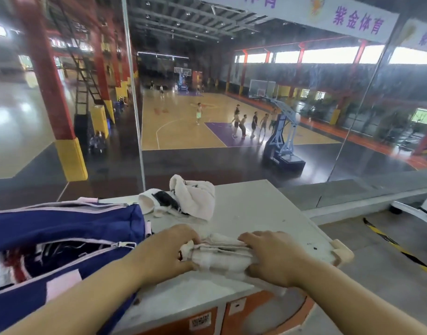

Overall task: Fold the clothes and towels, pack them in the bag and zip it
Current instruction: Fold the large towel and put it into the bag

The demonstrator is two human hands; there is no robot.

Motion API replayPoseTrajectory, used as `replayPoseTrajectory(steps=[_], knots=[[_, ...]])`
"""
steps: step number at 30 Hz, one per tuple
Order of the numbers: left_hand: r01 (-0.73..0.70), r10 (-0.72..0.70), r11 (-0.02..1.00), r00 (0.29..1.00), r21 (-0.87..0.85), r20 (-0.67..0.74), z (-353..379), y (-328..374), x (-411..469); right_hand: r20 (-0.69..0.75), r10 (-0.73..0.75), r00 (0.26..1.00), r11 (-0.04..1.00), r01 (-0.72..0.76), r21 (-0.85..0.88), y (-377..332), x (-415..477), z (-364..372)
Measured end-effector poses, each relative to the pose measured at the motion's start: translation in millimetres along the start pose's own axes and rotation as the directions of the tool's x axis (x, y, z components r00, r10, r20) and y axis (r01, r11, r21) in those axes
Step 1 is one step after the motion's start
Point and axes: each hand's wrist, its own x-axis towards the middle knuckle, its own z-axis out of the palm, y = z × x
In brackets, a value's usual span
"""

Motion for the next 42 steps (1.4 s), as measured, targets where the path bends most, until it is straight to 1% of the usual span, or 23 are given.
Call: replayPoseTrajectory(steps=[2, 5, 7, 9, 13, 15, 18, 19, 21, 23, 24, 25, 27, 28, 29, 31, 34, 36, 38, 39, 40, 41, 42], knots=[[0.041, -0.040, 0.994, 0.999, 0.105, -0.011, -21, -13, -22, 0.001, 0.001, 1.000, 0.999, -0.001, -0.040, -12, 10, -11], [0.118, -0.099, 0.967, 0.991, 0.225, -0.096, -56, -36, -60, -0.038, 0.014, 0.999, 1.000, -0.015, -0.027, -34, 26, -30], [0.184, -0.147, 0.954, 0.975, 0.236, -0.164, -77, -51, -88, -0.090, 0.033, 0.995, 0.999, -0.030, 0.032, -54, 38, -43], [0.270, -0.216, 0.937, 0.947, 0.224, -0.237, -97, -67, -116, -0.166, 0.042, 0.985, 0.990, -0.018, 0.142, -77, 48, -53], [0.435, -0.350, 0.873, 0.874, 0.221, -0.336, -125, -104, -175, -0.322, 0.034, 0.946, 0.905, 0.108, 0.411, -129, 71, -63], [0.513, -0.412, 0.824, 0.834, 0.241, -0.366, -134, -123, -202, -0.385, 0.022, 0.922, 0.862, 0.178, 0.475, -157, 82, -62], [0.605, -0.473, 0.760, 0.765, 0.238, -0.437, -142, -148, -235, -0.455, -0.048, 0.889, 0.813, 0.300, 0.499, -201, 98, -57], [0.628, -0.493, 0.732, 0.757, 0.266, -0.429, -144, -155, -243, -0.466, -0.079, 0.881, 0.786, 0.342, 0.514, -216, 101, -57], [0.671, -0.574, 0.645, 0.741, 0.365, -0.347, -149, -170, -256, -0.491, -0.161, 0.856, 0.733, 0.436, 0.521, -244, 108, -55], [0.695, -0.660, 0.559, 0.703, 0.452, -0.265, -154, -180, -266, -0.499, -0.233, 0.834, 0.715, 0.495, 0.494, -270, 114, -53], [0.699, -0.679, 0.528, 0.688, 0.482, -0.255, -155, -184, -270, -0.500, -0.266, 0.824, 0.710, 0.518, 0.476, -281, 117, -51], [0.712, -0.697, 0.494, 0.667, 0.499, -0.263, -154, -187, -273, -0.494, -0.301, 0.816, 0.716, 0.536, 0.448, -292, 122, -49], [0.771, -0.743, 0.436, 0.599, 0.464, -0.299, -153, -186, -276, -0.486, -0.387, 0.784, 0.744, 0.577, 0.338, -309, 130, -43], [0.803, -0.761, 0.422, 0.566, 0.422, -0.317, -153, -186, -278, -0.485, -0.430, 0.761, 0.763, 0.594, 0.255, -317, 135, -40], [0.818, -0.768, 0.429, 0.553, 0.382, -0.322, -154, -187, -279, -0.473, -0.473, 0.743, 0.783, 0.601, 0.161, -325, 139, -38], [0.820, -0.758, 0.488, 0.568, 0.299, -0.320, -159, -190, -283, -0.434, -0.542, 0.719, 0.804, 0.594, -0.020, -340, 146, -32], [0.801, -0.767, 0.579, 0.598, 0.153, -0.234, -168, -191, -286, -0.335, -0.595, 0.730, 0.799, 0.583, -0.149, -362, 148, -30], [0.771, -0.742, 0.632, 0.632, 0.083, -0.221, -174, -193, -288, -0.223, -0.642, 0.734, 0.766, 0.623, -0.156, -368, 147, -35], [0.738, -0.715, 0.674, 0.660, 0.023, -0.231, -177, -197, -290, -0.007, -0.674, 0.738, 0.737, 0.672, -0.078, -367, 144, -43], [0.726, -0.707, 0.688, 0.669, -0.002, -0.231, -179, -199, -291, 0.099, -0.679, 0.728, 0.729, 0.684, -0.032, -366, 142, -46], [0.715, -0.697, 0.699, 0.678, -0.012, -0.234, -180, -200, -290, 0.164, -0.675, 0.719, 0.729, 0.685, -0.002, -366, 141, -47], [0.708, -0.689, 0.706, 0.685, -0.008, -0.237, -181, -200, -289, 0.164, -0.671, 0.723, 0.733, 0.680, 0.005, -367, 141, -44], [0.701, -0.681, 0.713, 0.692, -0.003, -0.240, -181, -199, -288, 0.125, -0.663, 0.738, 0.743, 0.669, -0.009, -370, 143, -41]])
